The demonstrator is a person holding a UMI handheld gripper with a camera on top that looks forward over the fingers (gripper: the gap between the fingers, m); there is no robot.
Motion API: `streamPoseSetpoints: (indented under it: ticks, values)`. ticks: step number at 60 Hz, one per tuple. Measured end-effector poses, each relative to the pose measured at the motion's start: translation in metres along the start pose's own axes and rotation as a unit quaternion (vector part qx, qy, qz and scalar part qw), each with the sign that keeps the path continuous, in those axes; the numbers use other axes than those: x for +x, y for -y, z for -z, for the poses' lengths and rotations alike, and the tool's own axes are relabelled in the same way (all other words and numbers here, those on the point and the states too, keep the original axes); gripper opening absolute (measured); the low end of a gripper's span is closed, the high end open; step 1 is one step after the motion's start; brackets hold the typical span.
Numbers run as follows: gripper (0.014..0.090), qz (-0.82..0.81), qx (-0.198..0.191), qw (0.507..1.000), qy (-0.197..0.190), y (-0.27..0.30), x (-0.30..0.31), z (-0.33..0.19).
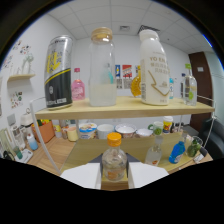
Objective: Make me a cup of Vodka Sunrise.
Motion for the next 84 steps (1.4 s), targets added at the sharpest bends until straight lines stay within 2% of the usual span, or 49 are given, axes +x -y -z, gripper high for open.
streamPoseSetpoints:
  ticks: [8, 16, 25, 34, 58, 73, 84]
  values:
    - [0.0356, 0.002, 0.011, 1.0, 0.014, 0.005, -0.008, 0.043]
    - [0.0355, 0.003, 0.01, 1.0, 0.008, -0.011, -0.004, 0.079]
    - [0.0355, 0.005, -0.017, 1.0, 0.003, -0.051, 0.003, 0.094]
    - [0.0356, -0.005, -0.027, 1.0, -0.004, -0.087, 0.002, 0.075]
    - [0.0356, 0.001, -0.11, 0.994, -0.029, -0.193, -0.001, 0.002]
    - [0.036, -0.002, -0.158, 0.987, -0.022, -0.219, -0.001, -0.012]
    - [0.0365, 0.027, -0.161, 0.987, -0.015, -0.221, -0.003, -0.008]
